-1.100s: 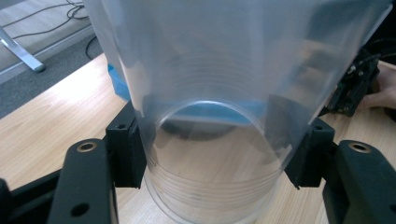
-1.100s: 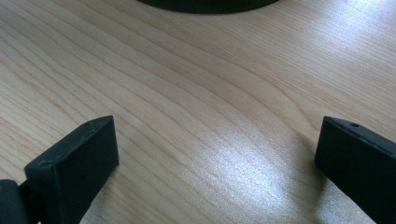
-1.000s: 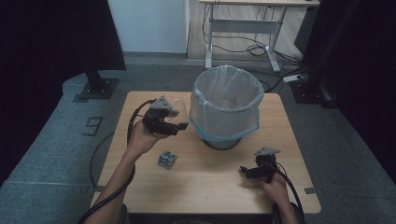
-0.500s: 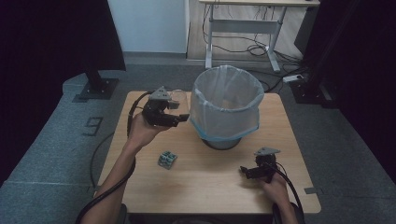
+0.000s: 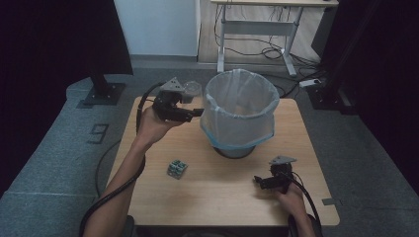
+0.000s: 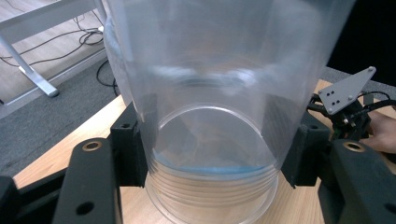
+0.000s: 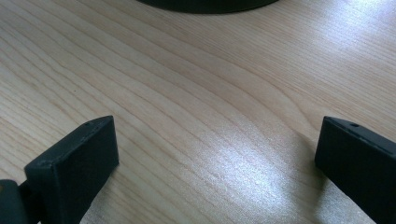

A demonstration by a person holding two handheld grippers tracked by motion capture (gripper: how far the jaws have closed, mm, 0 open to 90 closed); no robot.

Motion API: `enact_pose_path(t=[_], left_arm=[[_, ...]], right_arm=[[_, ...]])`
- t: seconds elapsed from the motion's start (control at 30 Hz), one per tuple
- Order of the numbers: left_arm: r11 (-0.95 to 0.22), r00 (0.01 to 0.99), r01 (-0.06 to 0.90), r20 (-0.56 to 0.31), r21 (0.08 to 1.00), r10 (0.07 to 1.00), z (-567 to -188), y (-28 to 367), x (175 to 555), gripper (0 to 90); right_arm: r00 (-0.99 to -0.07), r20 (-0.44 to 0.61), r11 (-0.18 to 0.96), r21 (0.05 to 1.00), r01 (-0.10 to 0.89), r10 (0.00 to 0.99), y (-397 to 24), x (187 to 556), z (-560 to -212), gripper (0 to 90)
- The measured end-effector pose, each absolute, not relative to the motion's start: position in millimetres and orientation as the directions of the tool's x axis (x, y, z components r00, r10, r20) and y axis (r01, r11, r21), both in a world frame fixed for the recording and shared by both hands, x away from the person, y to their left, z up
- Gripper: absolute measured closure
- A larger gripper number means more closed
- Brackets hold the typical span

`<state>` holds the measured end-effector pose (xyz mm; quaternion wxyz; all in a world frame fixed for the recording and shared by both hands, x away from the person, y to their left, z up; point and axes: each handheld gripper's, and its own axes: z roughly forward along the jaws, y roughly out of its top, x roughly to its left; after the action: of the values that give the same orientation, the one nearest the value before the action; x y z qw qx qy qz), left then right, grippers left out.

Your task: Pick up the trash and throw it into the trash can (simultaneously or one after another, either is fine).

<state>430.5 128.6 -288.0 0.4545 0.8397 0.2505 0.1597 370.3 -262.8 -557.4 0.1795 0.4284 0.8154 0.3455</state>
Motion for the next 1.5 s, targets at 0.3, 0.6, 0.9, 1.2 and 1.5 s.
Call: enact_pose_path(t=[0.3, 0.6, 0.9, 1.2, 1.5], left_arm=[[-0.452, 0.824, 0.270, 0.039, 0.850, 0.565, -272.7, 120.7, 438.5, 37.1], [-0.460, 0.830, 0.248, 0.058, 0.853, 0.554, -257.8, 104.7, 445.1, 37.6], [-0.464, 0.839, 0.229, 0.069, 0.856, 0.540, -248.9, 82.4, 454.2, 38.0], [-0.484, 0.846, 0.219, 0.082, 0.847, 0.526, -247.3, 58.9, 464.3, 37.9], [-0.493, 0.845, 0.227, 0.081, 0.840, 0.529, -249.6, 39.8, 476.9, 37.7]], right_arm=[[-0.570, 0.002, 0.396, 0.717, 0.573, 0.822, -262.9, 370.4, -557.4, 0.0], [-0.570, 0.002, 0.396, 0.718, 0.573, 0.822, -263.0, 370.4, -557.4, 0.0], [-0.569, 0.003, 0.395, 0.717, 0.574, 0.822, -262.9, 370.4, -557.4, 0.0], [-0.570, 0.003, 0.395, 0.717, 0.574, 0.822, -262.9, 370.4, -557.4, 0.0], [-0.570, 0.003, 0.395, 0.717, 0.574, 0.822, -262.9, 370.4, -557.3, 0.0]])
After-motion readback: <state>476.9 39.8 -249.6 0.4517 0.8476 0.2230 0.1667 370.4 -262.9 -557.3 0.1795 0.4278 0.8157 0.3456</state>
